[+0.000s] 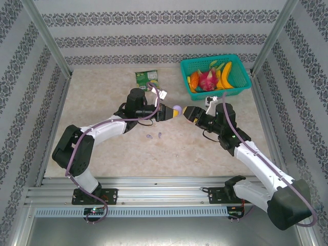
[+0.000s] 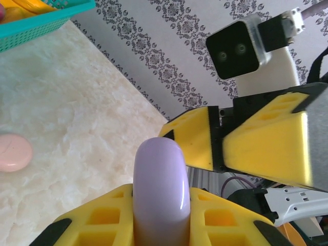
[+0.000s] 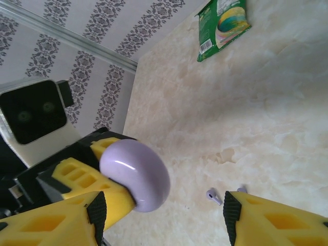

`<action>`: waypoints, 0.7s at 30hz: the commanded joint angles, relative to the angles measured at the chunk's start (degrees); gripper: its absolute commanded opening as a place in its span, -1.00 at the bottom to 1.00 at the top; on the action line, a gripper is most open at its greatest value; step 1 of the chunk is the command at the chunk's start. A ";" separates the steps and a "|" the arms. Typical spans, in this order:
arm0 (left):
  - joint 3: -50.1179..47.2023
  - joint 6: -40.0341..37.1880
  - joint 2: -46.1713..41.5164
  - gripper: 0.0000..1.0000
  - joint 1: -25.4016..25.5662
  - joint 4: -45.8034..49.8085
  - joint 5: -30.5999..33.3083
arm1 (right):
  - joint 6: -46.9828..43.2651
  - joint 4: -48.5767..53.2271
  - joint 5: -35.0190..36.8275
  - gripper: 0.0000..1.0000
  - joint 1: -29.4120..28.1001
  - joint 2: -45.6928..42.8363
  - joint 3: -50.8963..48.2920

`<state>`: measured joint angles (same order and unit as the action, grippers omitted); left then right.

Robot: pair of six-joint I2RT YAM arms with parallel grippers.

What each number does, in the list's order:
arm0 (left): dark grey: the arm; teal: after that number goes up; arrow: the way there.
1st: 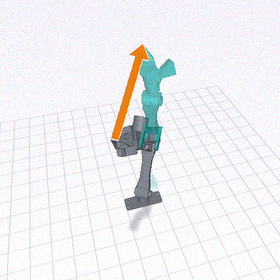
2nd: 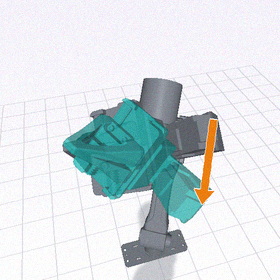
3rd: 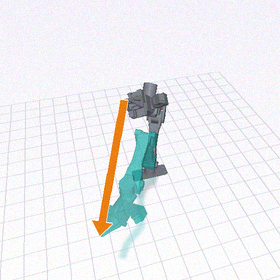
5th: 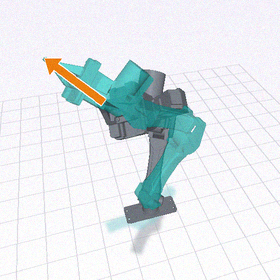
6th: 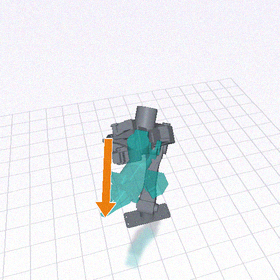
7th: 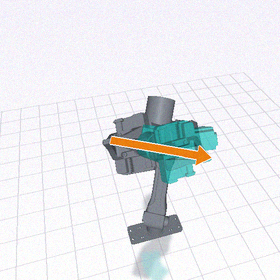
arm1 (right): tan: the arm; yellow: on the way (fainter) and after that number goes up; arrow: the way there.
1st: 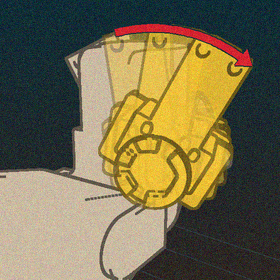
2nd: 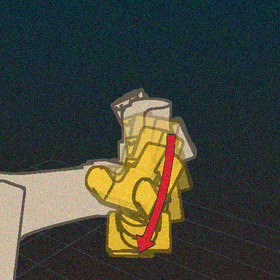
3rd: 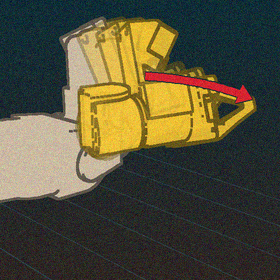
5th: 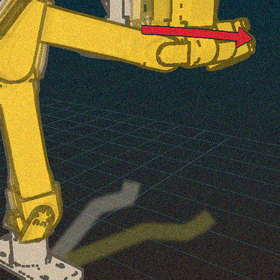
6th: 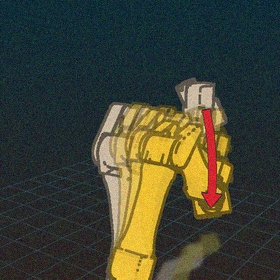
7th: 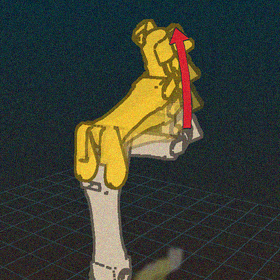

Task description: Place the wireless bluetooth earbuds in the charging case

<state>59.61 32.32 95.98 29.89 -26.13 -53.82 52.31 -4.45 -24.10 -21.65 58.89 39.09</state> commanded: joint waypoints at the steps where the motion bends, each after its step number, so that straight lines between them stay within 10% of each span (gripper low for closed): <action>1: 2.03 -1.14 0.74 -1.00 -0.24 -0.96 -1.02 | -1.25 0.16 -1.25 0.28 -0.75 0.22 -0.86; 21: 1.67 -0.81 -0.39 -1.00 -0.26 -1.20 -2.24 | -1.17 -3.50 -0.10 0.18 2.39 7.83 -0.29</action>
<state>60.58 32.32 96.82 29.71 -25.93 -52.97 51.48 -6.35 -25.67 -21.30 65.36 39.05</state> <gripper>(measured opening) 0.217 0.595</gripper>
